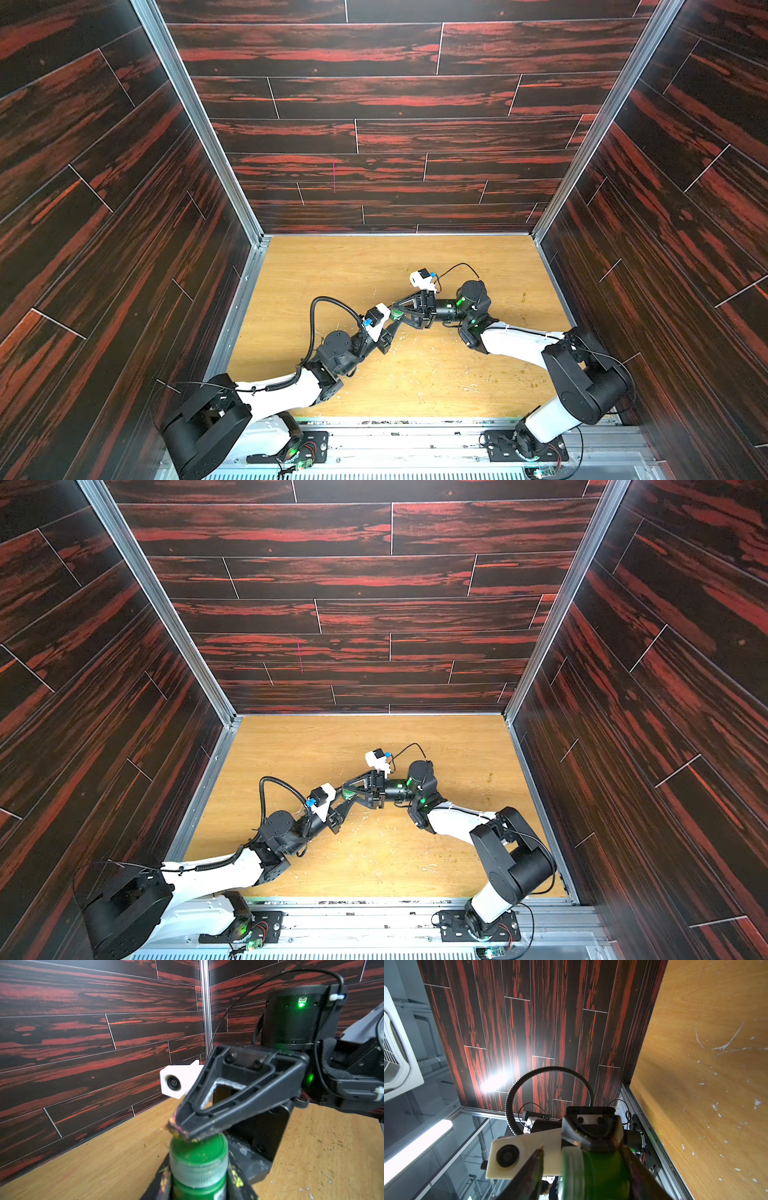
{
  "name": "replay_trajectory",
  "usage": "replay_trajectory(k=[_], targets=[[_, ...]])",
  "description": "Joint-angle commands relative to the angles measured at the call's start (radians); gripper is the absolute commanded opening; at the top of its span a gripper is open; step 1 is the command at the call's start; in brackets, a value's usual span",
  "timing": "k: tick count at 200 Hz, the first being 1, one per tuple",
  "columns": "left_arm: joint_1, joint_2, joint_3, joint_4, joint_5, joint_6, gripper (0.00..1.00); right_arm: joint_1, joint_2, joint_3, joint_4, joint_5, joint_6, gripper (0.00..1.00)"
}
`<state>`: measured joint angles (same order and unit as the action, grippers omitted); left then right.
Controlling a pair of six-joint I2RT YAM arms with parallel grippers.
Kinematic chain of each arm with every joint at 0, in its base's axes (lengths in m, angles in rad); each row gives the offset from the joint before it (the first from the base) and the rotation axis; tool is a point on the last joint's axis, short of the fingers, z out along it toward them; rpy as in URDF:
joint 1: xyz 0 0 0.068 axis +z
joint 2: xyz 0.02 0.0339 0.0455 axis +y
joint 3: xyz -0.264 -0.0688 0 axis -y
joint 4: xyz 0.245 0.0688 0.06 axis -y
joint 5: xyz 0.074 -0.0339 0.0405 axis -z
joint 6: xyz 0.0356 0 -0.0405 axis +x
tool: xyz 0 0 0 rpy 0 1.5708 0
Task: Close the paint jar lid
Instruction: Screw the lid onto the paint jar.
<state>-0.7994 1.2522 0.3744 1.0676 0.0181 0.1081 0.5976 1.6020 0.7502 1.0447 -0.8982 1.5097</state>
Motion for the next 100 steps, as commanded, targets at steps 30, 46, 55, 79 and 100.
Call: replay_trajectory(k=[30, 46, 55, 79, 100], targets=[[0.009, 0.036, 0.027, 0.077, -0.017, 0.011, 0.07, -0.013, 0.002, -0.009, 0.035, -0.005, 0.01, 0.54], [0.01, 0.048, 0.032, 0.081, -0.012, 0.007, 0.07, -0.014, 0.007, -0.006, 0.054, -0.008, 0.021, 0.49], [0.011, 0.056, 0.034, 0.088, -0.011, 0.003, 0.06, -0.013, 0.008, -0.003, 0.054, -0.009, 0.023, 0.47], [0.017, 0.08, 0.039, 0.104, -0.011, -0.009, 0.07, -0.014, 0.002, 0.003, 0.035, -0.016, 0.015, 0.42], [0.022, 0.106, 0.05, 0.109, -0.003, -0.017, 0.07, -0.017, -0.004, 0.006, 0.023, -0.019, 0.011, 0.36]])
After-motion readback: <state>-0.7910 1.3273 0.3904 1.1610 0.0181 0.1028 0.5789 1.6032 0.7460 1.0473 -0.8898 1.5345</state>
